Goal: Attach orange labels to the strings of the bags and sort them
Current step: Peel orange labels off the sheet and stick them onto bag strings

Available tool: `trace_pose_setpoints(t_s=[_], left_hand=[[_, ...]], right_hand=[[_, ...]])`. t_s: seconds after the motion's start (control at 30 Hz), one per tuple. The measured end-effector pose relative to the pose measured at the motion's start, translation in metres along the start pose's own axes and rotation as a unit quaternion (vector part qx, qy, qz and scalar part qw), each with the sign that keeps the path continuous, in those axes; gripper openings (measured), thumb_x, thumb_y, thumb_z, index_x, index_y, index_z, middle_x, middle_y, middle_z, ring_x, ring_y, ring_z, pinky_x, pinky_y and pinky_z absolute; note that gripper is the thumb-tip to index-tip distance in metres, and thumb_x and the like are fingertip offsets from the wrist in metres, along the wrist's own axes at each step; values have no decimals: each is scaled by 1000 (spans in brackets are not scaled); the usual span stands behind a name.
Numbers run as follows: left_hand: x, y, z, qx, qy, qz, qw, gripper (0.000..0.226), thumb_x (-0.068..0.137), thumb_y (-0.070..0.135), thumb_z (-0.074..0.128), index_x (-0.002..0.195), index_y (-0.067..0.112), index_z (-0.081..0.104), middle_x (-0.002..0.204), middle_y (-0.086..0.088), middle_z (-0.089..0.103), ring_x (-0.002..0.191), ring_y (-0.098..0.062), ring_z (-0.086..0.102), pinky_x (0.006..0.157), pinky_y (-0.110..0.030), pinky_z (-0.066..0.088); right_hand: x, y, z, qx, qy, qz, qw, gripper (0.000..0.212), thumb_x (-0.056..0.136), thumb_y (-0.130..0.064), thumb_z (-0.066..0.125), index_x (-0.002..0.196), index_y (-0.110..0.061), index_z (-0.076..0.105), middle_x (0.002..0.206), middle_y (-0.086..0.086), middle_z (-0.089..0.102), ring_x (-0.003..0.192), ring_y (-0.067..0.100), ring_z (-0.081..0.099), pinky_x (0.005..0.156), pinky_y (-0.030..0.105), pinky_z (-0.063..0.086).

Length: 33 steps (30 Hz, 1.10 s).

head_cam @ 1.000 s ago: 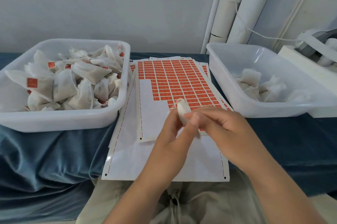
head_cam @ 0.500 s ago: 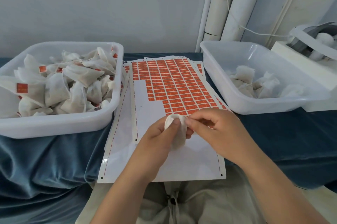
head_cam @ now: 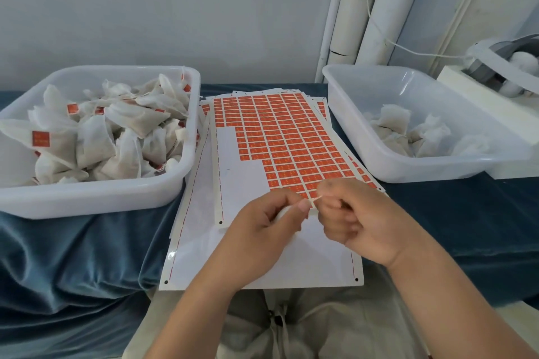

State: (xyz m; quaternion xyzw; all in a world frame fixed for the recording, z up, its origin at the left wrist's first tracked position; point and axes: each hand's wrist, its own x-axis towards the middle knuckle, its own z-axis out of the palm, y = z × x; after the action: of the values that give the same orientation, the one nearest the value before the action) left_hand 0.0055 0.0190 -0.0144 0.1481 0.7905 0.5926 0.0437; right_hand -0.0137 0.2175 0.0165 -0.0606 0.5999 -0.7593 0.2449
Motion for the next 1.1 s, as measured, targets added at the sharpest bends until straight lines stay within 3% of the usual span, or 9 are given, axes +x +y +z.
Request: trace_pose_setpoints(t_s=[0.2,0.33,0.4,0.47,0.57,0.63,0.8,0.93,1.1], left_hand=[[-2,2,-10,-6,48,15,999,39,91,67,42,85,40,68,83,20,69,82,2,64,70,-4,45],[-3,1,-10,22,11,8,1000,40,101,67,43,89,38,68,86,18,67,83,-2,62,71,-10,47],[0,-7,-8,90,4,-13,996,39,101,69,43,91,41,68,91,22,68,86,1,64,75,-14,50],[5,-17,-7,227,44,-32,972,20,101,62,52,98,47,65,106,32,67,91,7,62,92,-18,52],[9,-31,-8,355,138,-34,924,27,99,51,64,123,40,69,132,23,66,113,1,60,106,-25,43],[11,-39,-10,372,171,-52,911,49,95,58,66,139,35,63,144,16,63,129,-8,59,112,-32,42],[13,-48,-15,390,179,-78,900,57,89,70,66,134,37,68,129,18,72,109,-8,68,93,-27,46],[15,-48,-17,409,163,-86,893,54,90,72,64,132,39,70,123,21,73,97,-2,64,82,-21,42],[14,-52,-20,381,140,-48,913,66,86,70,70,143,38,61,137,19,67,119,-9,63,91,-21,37]], right_hand=[[0,-8,-3,196,-43,-89,975,25,89,-23,73,66,-22,61,55,-6,47,48,6,36,50,19,46],[-2,-9,2,168,-24,-125,978,12,94,-33,75,93,-21,74,112,9,74,112,24,70,102,42,56],[-2,-7,3,229,-13,-142,963,17,96,-35,71,87,-20,74,98,4,74,102,20,72,111,46,50],[-1,-9,2,262,28,-157,952,21,98,-35,66,84,-21,73,76,-2,63,75,11,63,97,39,57],[1,-10,-5,110,124,-146,975,32,105,-37,58,76,-25,68,67,-3,51,60,8,47,72,28,52],[5,-4,-6,-80,204,-123,968,33,106,-46,54,83,-28,70,69,-8,62,60,7,59,68,24,53],[22,24,-4,-373,241,-146,884,23,101,-55,55,102,-37,69,102,-32,72,97,-10,70,75,6,51],[36,44,-1,-473,237,-164,832,16,102,-49,61,92,-40,68,90,-30,69,95,-12,64,72,-1,45],[45,62,-1,-609,226,-191,736,22,102,-47,62,107,-31,76,95,-19,70,80,2,63,70,8,41]])
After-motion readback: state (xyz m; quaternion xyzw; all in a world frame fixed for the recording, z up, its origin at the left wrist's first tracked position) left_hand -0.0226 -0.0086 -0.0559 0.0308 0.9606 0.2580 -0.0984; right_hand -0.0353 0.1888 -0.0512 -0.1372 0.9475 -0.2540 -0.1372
